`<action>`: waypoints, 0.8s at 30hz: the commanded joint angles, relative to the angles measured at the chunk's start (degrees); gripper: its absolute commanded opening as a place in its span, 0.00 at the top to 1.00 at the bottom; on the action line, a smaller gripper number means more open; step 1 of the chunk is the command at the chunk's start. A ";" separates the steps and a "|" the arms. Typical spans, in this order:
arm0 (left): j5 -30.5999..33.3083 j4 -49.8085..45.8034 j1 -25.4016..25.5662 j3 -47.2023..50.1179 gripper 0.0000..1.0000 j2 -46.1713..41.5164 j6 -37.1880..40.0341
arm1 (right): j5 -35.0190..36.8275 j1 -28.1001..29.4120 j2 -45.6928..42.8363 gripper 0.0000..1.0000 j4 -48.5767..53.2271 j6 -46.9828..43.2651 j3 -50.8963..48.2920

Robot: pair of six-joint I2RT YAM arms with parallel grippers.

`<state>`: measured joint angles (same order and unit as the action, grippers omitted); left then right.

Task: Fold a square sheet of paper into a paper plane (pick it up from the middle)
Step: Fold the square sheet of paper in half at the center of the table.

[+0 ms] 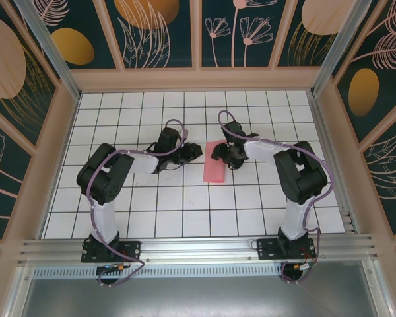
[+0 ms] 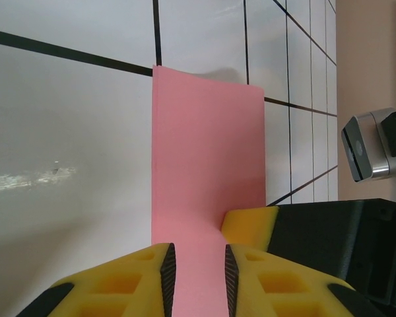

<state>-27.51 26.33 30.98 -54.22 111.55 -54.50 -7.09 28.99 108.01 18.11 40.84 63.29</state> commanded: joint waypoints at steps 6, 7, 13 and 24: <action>-1.48 -1.00 0.35 -3.21 0.73 3.10 0.09 | 1.42 0.28 13.13 0.31 0.17 -1.91 -5.76; -1.96 -0.92 0.33 -3.54 0.73 3.44 0.05 | 1.47 0.28 13.17 0.31 0.09 -1.97 -5.71; -3.02 -1.44 0.49 -5.38 0.77 4.97 0.09 | 1.53 0.28 14.09 0.30 0.46 -2.04 -5.45; -4.75 -3.16 1.27 -8.31 0.86 7.50 0.54 | 0.94 0.24 15.64 0.30 0.88 -2.83 -4.84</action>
<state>-30.85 24.82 31.70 -60.86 117.78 -54.52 -7.14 29.04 108.90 19.35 40.36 64.42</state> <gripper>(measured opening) 0.143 0.703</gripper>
